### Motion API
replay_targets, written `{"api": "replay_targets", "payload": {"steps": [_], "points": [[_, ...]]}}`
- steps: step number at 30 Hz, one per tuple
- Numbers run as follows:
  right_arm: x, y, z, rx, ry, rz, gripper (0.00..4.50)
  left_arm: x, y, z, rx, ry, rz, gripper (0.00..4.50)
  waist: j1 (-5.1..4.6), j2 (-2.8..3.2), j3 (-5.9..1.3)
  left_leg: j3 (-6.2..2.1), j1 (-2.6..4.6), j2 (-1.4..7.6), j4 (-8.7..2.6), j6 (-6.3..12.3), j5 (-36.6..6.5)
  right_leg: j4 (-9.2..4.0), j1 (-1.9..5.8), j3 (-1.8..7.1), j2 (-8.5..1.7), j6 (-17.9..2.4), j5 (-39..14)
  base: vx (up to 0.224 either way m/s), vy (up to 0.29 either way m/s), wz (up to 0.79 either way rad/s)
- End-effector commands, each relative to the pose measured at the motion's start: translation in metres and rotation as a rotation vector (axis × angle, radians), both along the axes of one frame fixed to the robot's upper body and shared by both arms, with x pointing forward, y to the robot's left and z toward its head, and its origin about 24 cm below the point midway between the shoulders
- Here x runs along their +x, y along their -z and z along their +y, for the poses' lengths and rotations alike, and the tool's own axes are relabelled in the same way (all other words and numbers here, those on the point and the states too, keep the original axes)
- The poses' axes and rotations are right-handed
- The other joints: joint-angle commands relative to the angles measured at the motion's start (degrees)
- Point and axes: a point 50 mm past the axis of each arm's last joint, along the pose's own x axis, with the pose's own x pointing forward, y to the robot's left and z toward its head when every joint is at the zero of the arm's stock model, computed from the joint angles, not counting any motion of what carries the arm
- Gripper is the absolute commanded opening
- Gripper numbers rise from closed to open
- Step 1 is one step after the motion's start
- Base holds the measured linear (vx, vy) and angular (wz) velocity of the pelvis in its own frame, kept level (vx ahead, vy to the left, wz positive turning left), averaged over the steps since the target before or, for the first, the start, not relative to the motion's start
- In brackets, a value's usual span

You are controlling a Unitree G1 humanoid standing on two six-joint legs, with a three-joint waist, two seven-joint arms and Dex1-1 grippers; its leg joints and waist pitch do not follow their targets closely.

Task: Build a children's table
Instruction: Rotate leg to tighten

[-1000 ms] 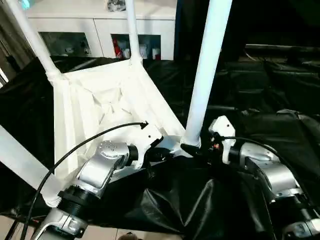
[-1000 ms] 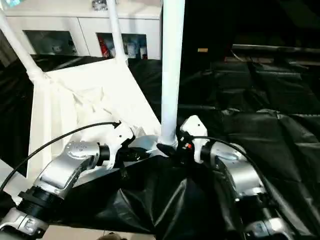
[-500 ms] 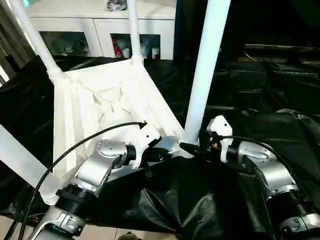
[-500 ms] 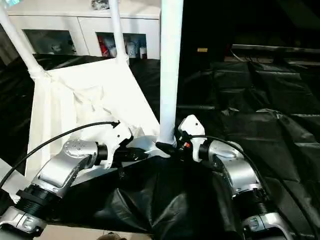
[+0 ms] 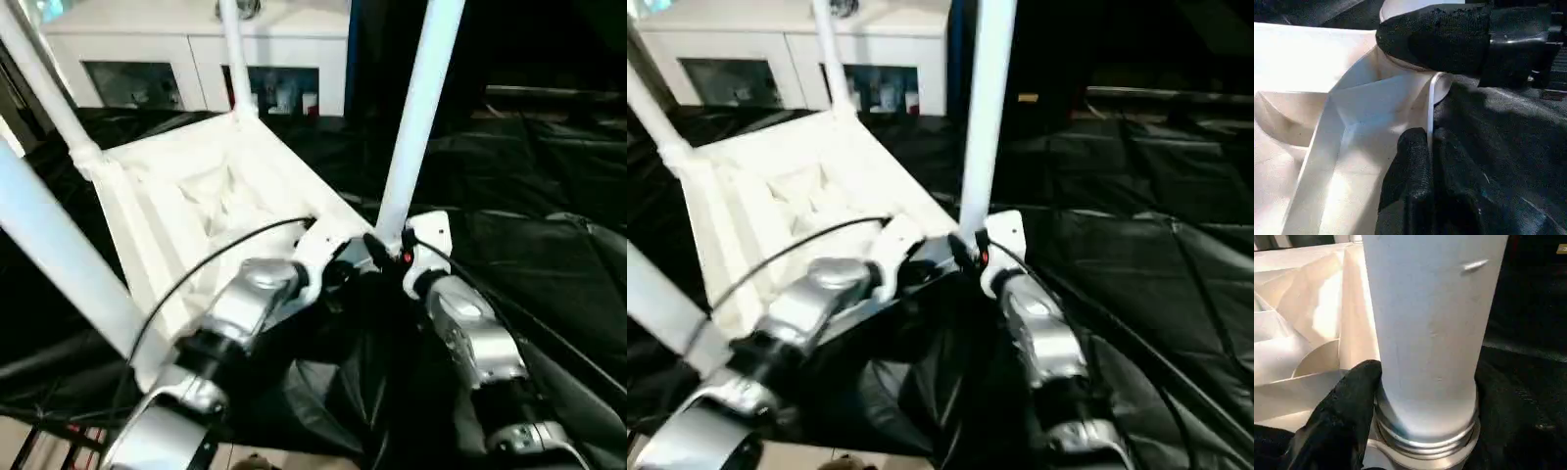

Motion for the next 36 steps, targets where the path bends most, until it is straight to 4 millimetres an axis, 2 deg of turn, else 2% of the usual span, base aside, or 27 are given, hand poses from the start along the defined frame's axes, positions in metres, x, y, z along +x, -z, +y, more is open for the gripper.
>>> {"api": "replay_targets", "payload": {"steps": [1,3,4,7,10,11,13,14,16,18,22,24,27,31,33,36], "points": [[-0.012,0.024,0.017,0.023,-0.063,0.115,3.41,-0.002,-0.004,-0.016,-0.049,0.033,-0.032,0.0,-0.24,-0.87,-2.59,-0.87,0.08,3.21,-4.62,2.19,-8.62,-4.5,2.12,2.12,-4.47,-11.73,-4.65,0.0,0.0,0.0],[-0.013,0.018,0.028,0.051,-0.11,0.092,3.6,-0.004,-0.003,-0.023,-0.056,0.059,-0.036,0.0,-0.21,-0.88,-2.44,-0.89,0.11,3.27,-4.82,2.37,-9.61,-4.81,2.06,2.18,-4.59,-11.28,-6.67,0.0,0.0,0.0],[-0.012,0.016,0.027,0.041,-0.121,0.081,3.76,-0.005,-0.002,-0.023,-0.06,0.073,-0.035,0.0,-0.15,-1.06,-2.34,-0.89,0.21,3.33,-4.97,2.33,-10.49,-5.03,2.01,2.22,-4.66,-10.96,-8.59,0.0,0.0,0.0],[-0.01,0.012,0.022,-0.012,-0.129,0.049,3.95,-0.008,-0.001,-0.021,-0.067,0.106,-0.036,0.0,-0.04,-0.93,-2.37,-0.94,0.17,3.44,-5.14,2.05,-11.07,-5.07,1.94,2.26,-4.73,-10.36,-10.6,0.0,0.0,0.0],[-0.005,0.007,0.005,-0.077,-0.112,0.024,3.95,-0.011,0.0,-0.014,-0.067,0.15,-0.042,0.0,0.08,-1.1,-2.54,-1.0,0.01,3.45,-5.03,1.99,-9.73,-4.91,2.1,2.22,-4.77,-10.14,-9.12,0.0,0.0,0.0],[-0.004,0.001,-0.006,-0.091,-0.14,0.007,3.95,-0.013,0.001,-0.008,-0.068,0.173,-0.04,0.0,0.25,-1.18,-2.74,-0.89,0.15,3.42,-4.75,2.37,-8.32,-4.71,2.32,2.23,-4.74,-10.28,-6.51,0.0,0.0,0.0],[-0.004,-0.003,-0.011,-0.096,-0.176,-0.002,3.95,-0.014,0.001,-0.005,-0.07,0.186,-0.037,0.0,0.43,-1.15,-2.9,-0.68,0.03,3.31,-4.31,3.62,-5.95,-4.3,2.31,2.18,-4.62,-11.06,-2.12,0.0,0.0,0.0],[-0.01,-0.011,-0.018,-0.106,-0.32,-0.018,3.95,-0.017,0.001,0.004,-0.07,0.227,-0.033,0.0,0.87,-1.43,-3.09,-0.64,-0.24,3.3,-4.02,5.15,-3.89,-3.88,2.59,2.08,-4.73,-11.48,0.88,0.0,0.0,0.0],[-0.014,-0.014,-0.021,-0.113,-0.384,-0.022,3.95,-0.018,0.001,0.008,-0.075,0.245,-0.029,0.0,1.2,-1.38,-3.18,-0.44,-0.14,3.32,-3.8,6.31,-3.37,-3.79,2.38,2.1,-4.57,-11.65,2.28,0.0,0.0,0.0],[-0.02,-0.019,-0.027,-0.101,-0.476,0.0,3.95,-0.023,0.0,0.016,-0.085,0.294,-0.027,0.0,1.3,-1.45,-3.24,-0.55,-0.4,3.4,-3.77,6.89,-2.99,-3.6,2.6,2.0,-4.58,-11.66,2.8,0.0,0.0,0.0],[-0.027,-0.023,-0.031,-0.091,-0.583,0.024,3.95,-0.029,0.0,0.024,-0.084,0.361,-0.013,0.0,1.33,-1.44,-3.3,-0.43,-0.27,3.47,-3.69,7.04,-3.62,-3.67,2.42,1.91,-4.58,-12.64,1.03,0.0,0.0,0.0],[-0.034,-0.027,-0.034,-0.077,-0.688,0.049,3.95,-0.035,0.0,0.033,-0.075,0.421,0.004,0.0,1.36,-1.66,-3.28,-0.4,-0.35,3.64,-3.7,7.19,-3.66,-3.52,2.36,1.84,-4.46,-12.99,0.34,0.0,0.0,0.0],[-0.035,-0.029,-0.035,-0.074,-0.713,0.056,3.95,-0.037,-0.001,0.035,-0.075,0.434,0.007,0.0,1.47,-1.36,-3.37,-0.28,-0.18,3.73,-3.48,7.34,-2.9,-3.35,1.94,1.82,-4.37,-13.65,0.8,0.0,0.0,0.0],[-0.037,-0.026,-0.039,-0.128,-0.764,0.093,3.95,-0.041,0.002,0.049,-0.053,0.47,0.041,0.0,1.44,-1.77,-3.46,-0.22,-0.32,3.63,-3.33,7.31,-2.05,-3.09,2.04,1.77,-4.48,-14.17,1.42,0.0,0.0,0.0],[-0.036,-0.026,-0.039,-0.136,-0.766,0.093,3.95,-0.041,0.001,0.05,-0.051,0.474,0.044,0.0,1.52,-1.68,-3.55,-0.17,-0.36,3.54,-3.13,7.63,-0.81,-2.87,1.99,1.76,-4.44,-14.45,2.94,0.0,0.0,0.0],[-0.038,-0.023,-0.037,-0.143,-0.798,0.119,3.69,-0.042,0.001,0.053,-0.048,0.475,0.049,0.0,1.51,-1.89,-3.61,-0.11,-0.52,3.45,-2.83,8.37,0.09,-2.56,1.96,1.68,-4.31,-14.7,4.71,0.0,0.0,0.0]]}}
